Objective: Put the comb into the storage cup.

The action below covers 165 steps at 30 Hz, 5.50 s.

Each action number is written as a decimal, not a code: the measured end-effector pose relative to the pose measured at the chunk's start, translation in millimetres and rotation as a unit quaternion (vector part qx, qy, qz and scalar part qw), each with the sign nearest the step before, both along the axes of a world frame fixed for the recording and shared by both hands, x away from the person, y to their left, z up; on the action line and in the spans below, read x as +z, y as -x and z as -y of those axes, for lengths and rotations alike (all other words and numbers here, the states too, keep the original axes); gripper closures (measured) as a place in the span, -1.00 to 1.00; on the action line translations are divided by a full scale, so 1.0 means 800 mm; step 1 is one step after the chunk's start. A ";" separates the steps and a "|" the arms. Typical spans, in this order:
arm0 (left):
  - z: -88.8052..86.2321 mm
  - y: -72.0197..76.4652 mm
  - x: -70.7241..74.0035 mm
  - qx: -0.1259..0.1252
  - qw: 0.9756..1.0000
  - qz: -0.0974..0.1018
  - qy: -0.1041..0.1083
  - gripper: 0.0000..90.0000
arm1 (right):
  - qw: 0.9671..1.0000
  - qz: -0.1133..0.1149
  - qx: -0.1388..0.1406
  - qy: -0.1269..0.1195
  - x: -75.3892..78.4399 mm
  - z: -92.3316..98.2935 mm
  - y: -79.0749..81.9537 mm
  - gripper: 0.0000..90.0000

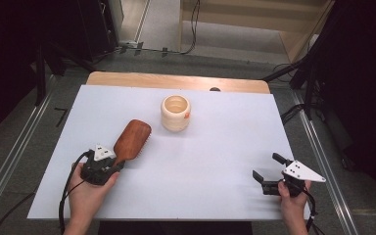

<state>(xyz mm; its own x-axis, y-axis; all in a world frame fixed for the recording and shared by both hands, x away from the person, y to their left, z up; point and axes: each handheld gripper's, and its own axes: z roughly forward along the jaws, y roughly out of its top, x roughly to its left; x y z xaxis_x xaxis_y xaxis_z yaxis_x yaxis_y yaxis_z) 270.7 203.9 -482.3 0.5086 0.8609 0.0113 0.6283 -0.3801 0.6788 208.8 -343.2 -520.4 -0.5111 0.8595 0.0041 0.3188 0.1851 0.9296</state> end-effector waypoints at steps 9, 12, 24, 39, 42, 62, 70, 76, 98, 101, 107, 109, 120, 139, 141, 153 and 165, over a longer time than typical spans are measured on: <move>0.002 0.006 0.010 0.002 0.999 0.031 0.029 0.58 | 1.000 -0.005 -0.005 -0.003 0.005 -0.001 -0.001 -1.00; 0.003 0.007 0.014 0.000 0.999 0.036 0.038 0.58 | 0.999 -0.007 0.002 -0.036 0.009 -0.002 -0.003 -1.00; 0.014 0.010 0.028 -0.001 0.996 0.066 0.057 0.58 | 0.999 -0.014 0.034 -0.030 0.046 -0.040 -0.014 -1.00; 0.043 0.008 0.033 -0.023 0.995 0.070 0.070 0.58 | 0.998 -0.017 0.056 -0.026 0.070 -0.093 -0.041 -1.00; 0.048 0.008 0.033 -0.027 0.994 0.074 0.073 0.58 | 0.998 -0.017 0.062 -0.024 0.075 -0.106 -0.046 -1.00; 0.086 0.017 0.026 -0.068 0.989 0.096 0.093 0.58 | 0.992 -0.014 0.108 -0.055 0.100 -0.172 -0.069 -1.00; 0.106 0.029 0.019 -0.109 0.981 0.126 0.100 0.58 | 0.989 -0.033 0.121 -0.081 0.097 -0.183 -0.067 -1.00; 0.121 0.038 0.014 -0.129 0.977 0.133 0.103 0.58 | 0.984 -0.048 0.125 -0.117 0.099 -0.188 -0.063 -1.00; 0.158 0.065 0.000 -0.171 0.966 0.154 0.115 0.58 | 0.973 -0.128 0.104 -0.163 0.083 -0.220 -0.068 -1.00; 0.160 0.066 0.000 -0.172 0.966 0.156 0.114 0.59 | 0.970 -0.139 0.107 -0.170 0.079 -0.224 -0.070 -1.00; 0.164 0.070 0.000 -0.174 0.964 0.162 0.115 0.58 | 0.965 -0.158 0.103 -0.184 0.075 -0.227 -0.072 -0.85; 0.165 0.071 -0.001 -0.176 0.964 0.163 0.114 0.58 | 0.963 -0.164 0.102 -0.187 0.075 -0.228 -0.072 -0.75; 0.169 0.074 -0.002 -0.178 0.962 0.175 0.111 0.58 | 0.943 -0.193 0.135 -0.234 0.068 -0.226 -0.077 -0.25; 0.161 0.067 0.002 -0.217 0.952 0.142 0.161 -0.29 | 0.938 -0.148 0.162 -0.267 0.074 -0.213 -0.069 0.12; 0.155 0.067 0.003 -0.213 0.953 0.144 0.161 -0.40 | 0.942 -0.140 0.161 -0.259 0.076 -0.212 -0.068 0.12; 0.114 0.060 0.005 -0.177 0.956 0.140 0.188 -1.00 | 0.956 -0.110 0.157 -0.222 0.087 -0.213 -0.063 0.12; 0.081 0.060 0.005 -0.160 0.953 0.167 0.194 -1.00 | 0.963 -0.092 0.148 -0.205 0.095 -0.211 -0.065 0.12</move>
<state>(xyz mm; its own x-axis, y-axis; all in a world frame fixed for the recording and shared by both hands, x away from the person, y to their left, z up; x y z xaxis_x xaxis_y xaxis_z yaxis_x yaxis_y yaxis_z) 222.5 139.2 -478.3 0.7698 0.6345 -0.0692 0.2464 -0.1954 0.9493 260.6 -174.2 -444.1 -0.6914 0.5838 0.4256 0.4745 -0.0773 0.8769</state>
